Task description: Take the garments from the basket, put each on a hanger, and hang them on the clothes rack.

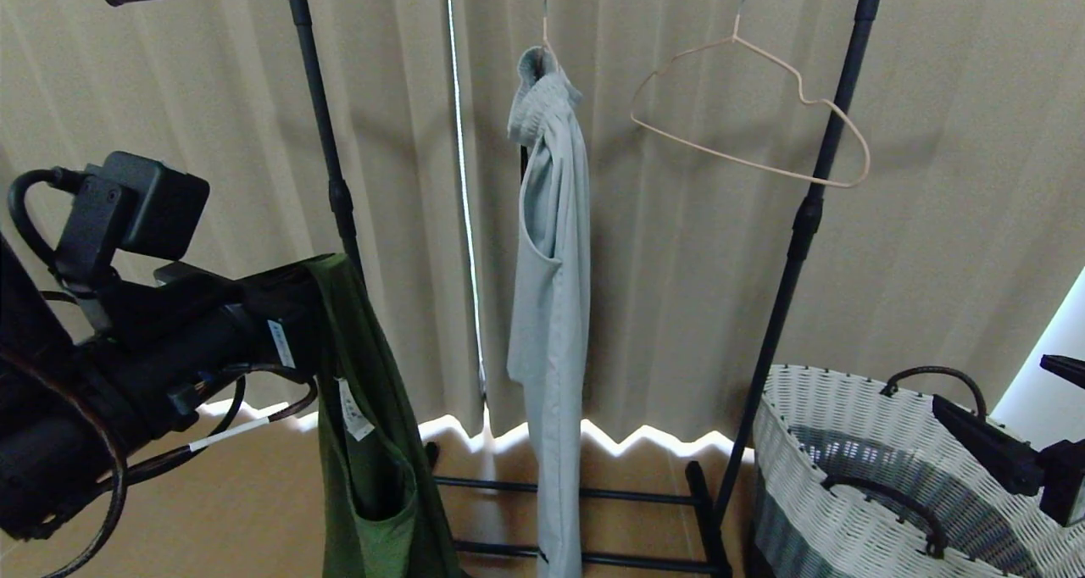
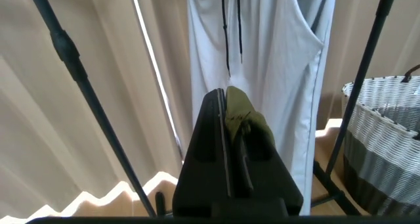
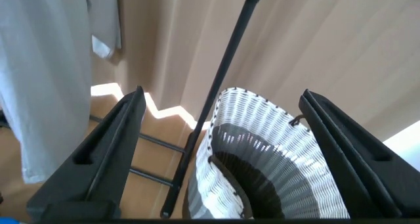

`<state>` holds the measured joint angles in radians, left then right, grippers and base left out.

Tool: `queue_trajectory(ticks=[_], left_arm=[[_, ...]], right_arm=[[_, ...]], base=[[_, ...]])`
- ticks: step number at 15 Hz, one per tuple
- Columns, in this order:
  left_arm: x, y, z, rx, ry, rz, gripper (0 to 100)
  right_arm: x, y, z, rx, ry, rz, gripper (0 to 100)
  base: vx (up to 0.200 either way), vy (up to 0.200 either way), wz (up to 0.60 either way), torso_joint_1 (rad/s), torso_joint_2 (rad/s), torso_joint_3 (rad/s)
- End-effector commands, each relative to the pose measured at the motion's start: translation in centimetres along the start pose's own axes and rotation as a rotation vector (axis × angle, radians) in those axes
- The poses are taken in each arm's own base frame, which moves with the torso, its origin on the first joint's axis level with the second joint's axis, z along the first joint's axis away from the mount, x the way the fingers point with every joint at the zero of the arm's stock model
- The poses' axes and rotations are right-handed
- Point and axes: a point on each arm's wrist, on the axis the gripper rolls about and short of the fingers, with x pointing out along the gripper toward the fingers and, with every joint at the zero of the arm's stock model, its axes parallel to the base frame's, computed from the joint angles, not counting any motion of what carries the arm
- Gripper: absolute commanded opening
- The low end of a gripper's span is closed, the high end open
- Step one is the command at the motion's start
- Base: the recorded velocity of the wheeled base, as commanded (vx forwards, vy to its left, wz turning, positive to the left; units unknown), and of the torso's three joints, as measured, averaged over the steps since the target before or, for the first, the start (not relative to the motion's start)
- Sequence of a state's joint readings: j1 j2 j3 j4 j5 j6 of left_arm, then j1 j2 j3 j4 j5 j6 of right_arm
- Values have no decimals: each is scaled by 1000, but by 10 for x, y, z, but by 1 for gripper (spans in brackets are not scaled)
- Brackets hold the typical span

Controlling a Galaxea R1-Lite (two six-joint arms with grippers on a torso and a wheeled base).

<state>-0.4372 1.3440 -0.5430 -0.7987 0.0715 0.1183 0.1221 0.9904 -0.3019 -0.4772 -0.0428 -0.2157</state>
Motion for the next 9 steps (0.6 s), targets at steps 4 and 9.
queue_trajectory(ticks=[4,9], left_arm=[[-6,1,-1,55,-3,7,0],[-16,1,-10,86,24,1,0]], right_arm=[[1,0,1,-21,0,3,100],[2,1,-1,-23,12,3,100]], base=[[0,0,0,135,-176,-221],[0,0,0,106,-564,-257]])
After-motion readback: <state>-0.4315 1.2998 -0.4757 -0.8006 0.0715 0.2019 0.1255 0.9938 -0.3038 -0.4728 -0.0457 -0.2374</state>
